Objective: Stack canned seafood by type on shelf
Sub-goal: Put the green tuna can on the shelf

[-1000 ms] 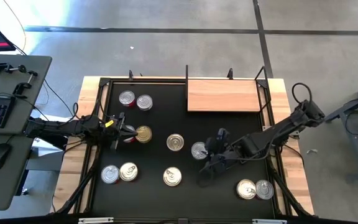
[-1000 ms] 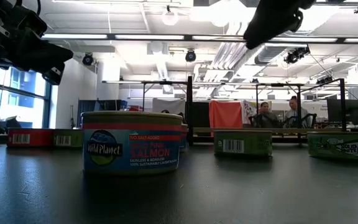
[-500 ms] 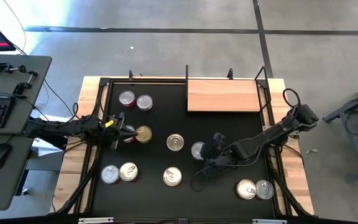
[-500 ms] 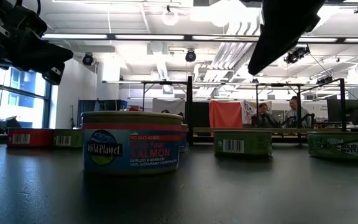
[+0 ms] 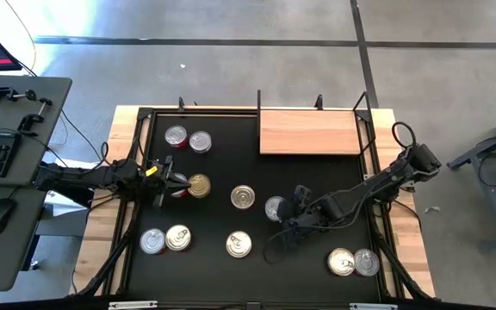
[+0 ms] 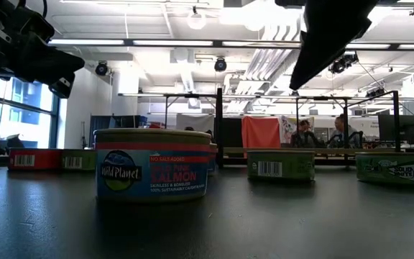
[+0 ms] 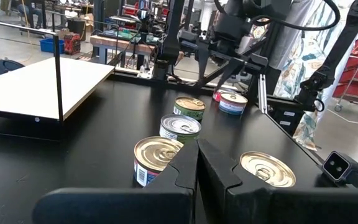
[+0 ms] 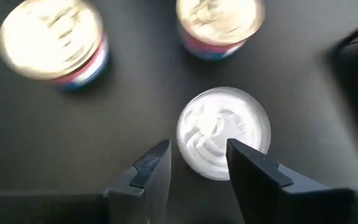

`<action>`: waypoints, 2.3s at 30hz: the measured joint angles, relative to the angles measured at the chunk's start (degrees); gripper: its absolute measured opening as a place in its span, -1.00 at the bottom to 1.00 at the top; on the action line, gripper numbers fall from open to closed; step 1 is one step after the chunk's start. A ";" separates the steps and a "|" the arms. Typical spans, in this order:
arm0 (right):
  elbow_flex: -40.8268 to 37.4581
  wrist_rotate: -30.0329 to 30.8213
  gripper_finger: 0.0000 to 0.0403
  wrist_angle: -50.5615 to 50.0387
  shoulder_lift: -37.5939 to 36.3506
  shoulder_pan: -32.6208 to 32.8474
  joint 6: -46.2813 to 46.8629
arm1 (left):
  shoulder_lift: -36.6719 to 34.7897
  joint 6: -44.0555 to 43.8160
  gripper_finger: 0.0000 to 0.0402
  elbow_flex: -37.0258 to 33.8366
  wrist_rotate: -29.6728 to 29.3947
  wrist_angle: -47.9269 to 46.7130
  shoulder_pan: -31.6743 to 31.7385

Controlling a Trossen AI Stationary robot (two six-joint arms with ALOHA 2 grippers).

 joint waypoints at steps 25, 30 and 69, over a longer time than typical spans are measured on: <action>-17.78 -3.34 -0.27 26.92 0.74 -0.93 -20.30 | 0.00 0.00 -1.00 0.00 0.00 0.00 0.00; -18.62 -2.67 -0.27 26.49 0.74 -1.07 -26.67 | 0.00 0.00 -1.00 0.00 0.00 0.00 0.00; -10.07 18.04 -1.00 21.52 9.97 -2.15 -28.85 | 0.02 0.00 -1.00 0.00 0.00 -0.01 -0.01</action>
